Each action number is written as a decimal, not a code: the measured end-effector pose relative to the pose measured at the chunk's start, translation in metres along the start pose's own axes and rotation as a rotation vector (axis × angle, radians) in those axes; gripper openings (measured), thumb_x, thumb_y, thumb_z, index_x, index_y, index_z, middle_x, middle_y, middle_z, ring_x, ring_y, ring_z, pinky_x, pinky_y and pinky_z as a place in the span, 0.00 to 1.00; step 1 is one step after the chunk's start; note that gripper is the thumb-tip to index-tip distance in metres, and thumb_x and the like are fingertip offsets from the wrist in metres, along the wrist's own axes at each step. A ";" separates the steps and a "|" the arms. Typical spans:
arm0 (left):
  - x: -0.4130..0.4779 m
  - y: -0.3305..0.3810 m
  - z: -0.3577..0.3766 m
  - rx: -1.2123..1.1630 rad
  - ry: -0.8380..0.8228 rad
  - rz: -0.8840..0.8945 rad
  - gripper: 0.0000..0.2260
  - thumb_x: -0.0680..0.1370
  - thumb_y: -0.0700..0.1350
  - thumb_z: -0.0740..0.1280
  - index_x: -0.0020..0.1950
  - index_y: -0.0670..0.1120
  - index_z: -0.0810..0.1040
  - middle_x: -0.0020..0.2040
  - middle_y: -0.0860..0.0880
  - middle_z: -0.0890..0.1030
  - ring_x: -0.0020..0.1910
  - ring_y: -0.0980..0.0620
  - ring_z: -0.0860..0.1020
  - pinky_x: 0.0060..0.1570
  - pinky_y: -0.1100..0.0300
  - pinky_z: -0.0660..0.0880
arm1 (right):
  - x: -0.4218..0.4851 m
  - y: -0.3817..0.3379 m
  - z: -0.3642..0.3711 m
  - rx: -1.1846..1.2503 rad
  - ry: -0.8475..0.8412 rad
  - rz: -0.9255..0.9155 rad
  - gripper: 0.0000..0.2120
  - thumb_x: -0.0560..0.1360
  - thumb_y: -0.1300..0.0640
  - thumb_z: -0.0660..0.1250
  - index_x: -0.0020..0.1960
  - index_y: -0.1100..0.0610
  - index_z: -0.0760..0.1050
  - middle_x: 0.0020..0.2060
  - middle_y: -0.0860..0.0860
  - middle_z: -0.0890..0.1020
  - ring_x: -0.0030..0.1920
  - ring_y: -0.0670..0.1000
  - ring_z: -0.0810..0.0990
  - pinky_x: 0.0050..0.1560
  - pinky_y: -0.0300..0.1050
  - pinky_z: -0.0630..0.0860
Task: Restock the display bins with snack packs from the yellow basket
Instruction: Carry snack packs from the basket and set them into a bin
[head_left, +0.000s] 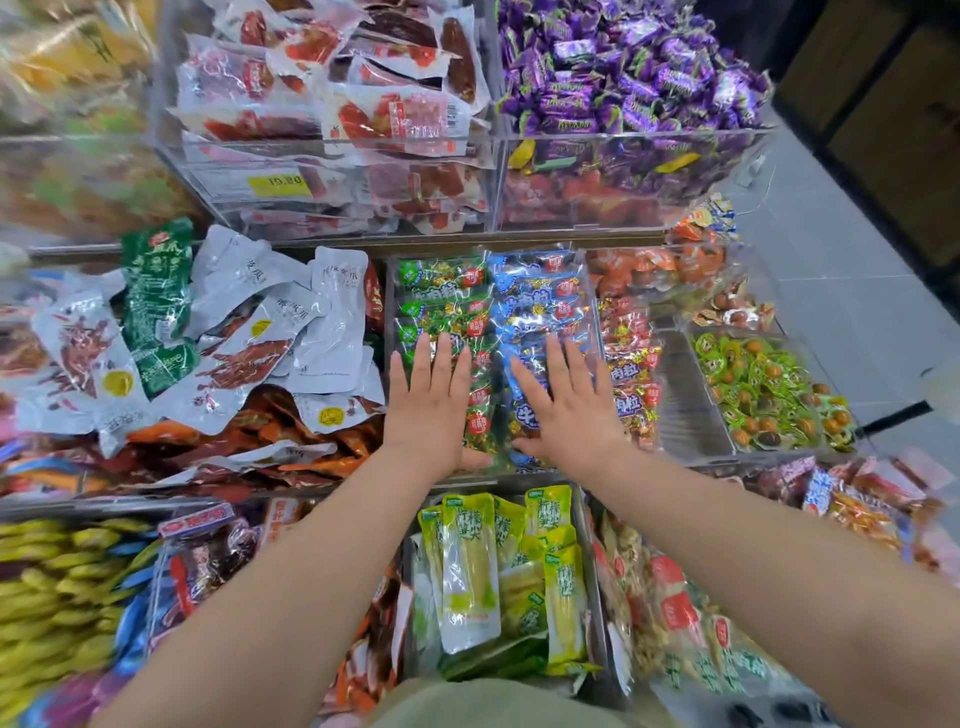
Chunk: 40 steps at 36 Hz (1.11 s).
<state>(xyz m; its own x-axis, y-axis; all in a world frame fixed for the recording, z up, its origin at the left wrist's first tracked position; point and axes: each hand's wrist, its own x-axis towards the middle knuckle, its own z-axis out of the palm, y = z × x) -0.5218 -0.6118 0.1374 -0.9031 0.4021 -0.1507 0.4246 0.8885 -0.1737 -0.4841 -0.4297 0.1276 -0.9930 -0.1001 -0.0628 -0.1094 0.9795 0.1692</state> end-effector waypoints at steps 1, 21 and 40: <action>0.000 0.000 0.000 0.001 0.001 0.000 0.61 0.64 0.78 0.59 0.76 0.42 0.31 0.78 0.39 0.36 0.76 0.36 0.36 0.71 0.36 0.36 | 0.002 0.000 0.001 -0.010 -0.008 0.008 0.55 0.69 0.26 0.56 0.62 0.47 0.12 0.75 0.62 0.38 0.75 0.64 0.38 0.70 0.67 0.40; 0.006 0.000 -0.005 0.015 -0.081 0.003 0.60 0.63 0.80 0.56 0.76 0.43 0.30 0.77 0.39 0.32 0.75 0.36 0.32 0.70 0.36 0.34 | 0.026 0.010 -0.017 -0.048 -0.200 -0.060 0.52 0.67 0.23 0.53 0.71 0.46 0.23 0.76 0.56 0.38 0.74 0.62 0.34 0.65 0.71 0.32; -0.098 0.157 -0.043 -0.825 0.375 -0.120 0.12 0.74 0.41 0.70 0.55 0.38 0.77 0.49 0.39 0.78 0.52 0.38 0.75 0.53 0.49 0.69 | -0.156 0.092 -0.002 1.094 0.199 0.433 0.16 0.75 0.59 0.65 0.62 0.58 0.76 0.58 0.59 0.77 0.60 0.57 0.75 0.61 0.48 0.70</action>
<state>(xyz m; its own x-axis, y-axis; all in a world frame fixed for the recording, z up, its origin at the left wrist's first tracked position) -0.3690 -0.5025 0.1665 -0.9610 0.2142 0.1750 0.2765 0.7469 0.6047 -0.3389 -0.3247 0.1552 -0.9382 0.3441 -0.0374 0.2365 0.5583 -0.7952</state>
